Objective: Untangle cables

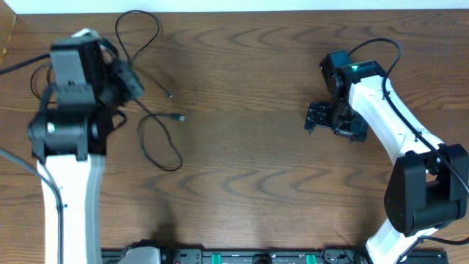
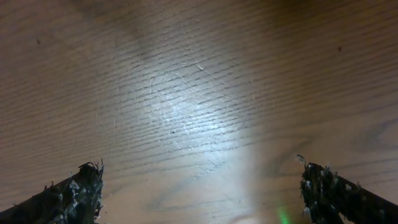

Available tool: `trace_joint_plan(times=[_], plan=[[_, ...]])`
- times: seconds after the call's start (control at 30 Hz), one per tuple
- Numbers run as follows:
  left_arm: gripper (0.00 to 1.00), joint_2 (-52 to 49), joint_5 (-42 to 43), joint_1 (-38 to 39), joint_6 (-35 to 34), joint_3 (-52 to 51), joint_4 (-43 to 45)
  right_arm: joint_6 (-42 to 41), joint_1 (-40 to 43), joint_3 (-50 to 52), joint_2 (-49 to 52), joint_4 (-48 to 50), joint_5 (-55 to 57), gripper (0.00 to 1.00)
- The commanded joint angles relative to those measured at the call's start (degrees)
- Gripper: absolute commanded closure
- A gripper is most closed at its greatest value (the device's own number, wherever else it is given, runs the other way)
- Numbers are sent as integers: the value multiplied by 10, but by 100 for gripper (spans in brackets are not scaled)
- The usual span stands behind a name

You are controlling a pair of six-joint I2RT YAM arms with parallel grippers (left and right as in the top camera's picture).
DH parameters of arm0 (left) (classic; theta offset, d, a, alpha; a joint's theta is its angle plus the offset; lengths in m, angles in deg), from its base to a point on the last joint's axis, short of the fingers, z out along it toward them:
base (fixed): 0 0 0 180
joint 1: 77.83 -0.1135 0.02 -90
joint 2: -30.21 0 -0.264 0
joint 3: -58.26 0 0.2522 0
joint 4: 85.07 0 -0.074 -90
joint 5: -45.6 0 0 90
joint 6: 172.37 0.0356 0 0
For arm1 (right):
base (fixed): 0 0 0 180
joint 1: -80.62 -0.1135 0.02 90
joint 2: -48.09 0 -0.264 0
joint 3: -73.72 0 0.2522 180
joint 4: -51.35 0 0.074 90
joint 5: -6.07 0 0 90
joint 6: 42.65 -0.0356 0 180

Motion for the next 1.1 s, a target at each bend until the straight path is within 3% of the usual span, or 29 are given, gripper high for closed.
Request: trace_joint_plan(times=[0.0, 0.23, 0.47, 0.6, 0.7, 0.73, 0.87, 1.07], plan=[[92, -40, -40, -68, 3, 4, -5, -1, -9, 7, -10, 1, 1, 1], [93, -107, -64, -191, -83, 4, -29, -1, -15, 17, -10, 14, 0, 1], [93, -167, -63, -276, -126, 4, -38, -1, -15, 17, -10, 26, 0, 1], [92, -201, -27, -282, -127, 4, -37, -1, -17, 18, -10, 35, 0, 1], [83, -221, 35, -280, -124, 4, -37, -1, -17, 18, -10, 35, 0, 1], [63, -229, 64, -277, -118, 4, -37, -1, -17, 18, -10, 35, 0, 1], [62, -238, 137, -262, -85, 4, -43, -1, -19, 18, -10, 39, 0, 1], [60, -238, 150, -216, -83, 3, -104, -1, -23, 18, -10, 45, -13, 1]])
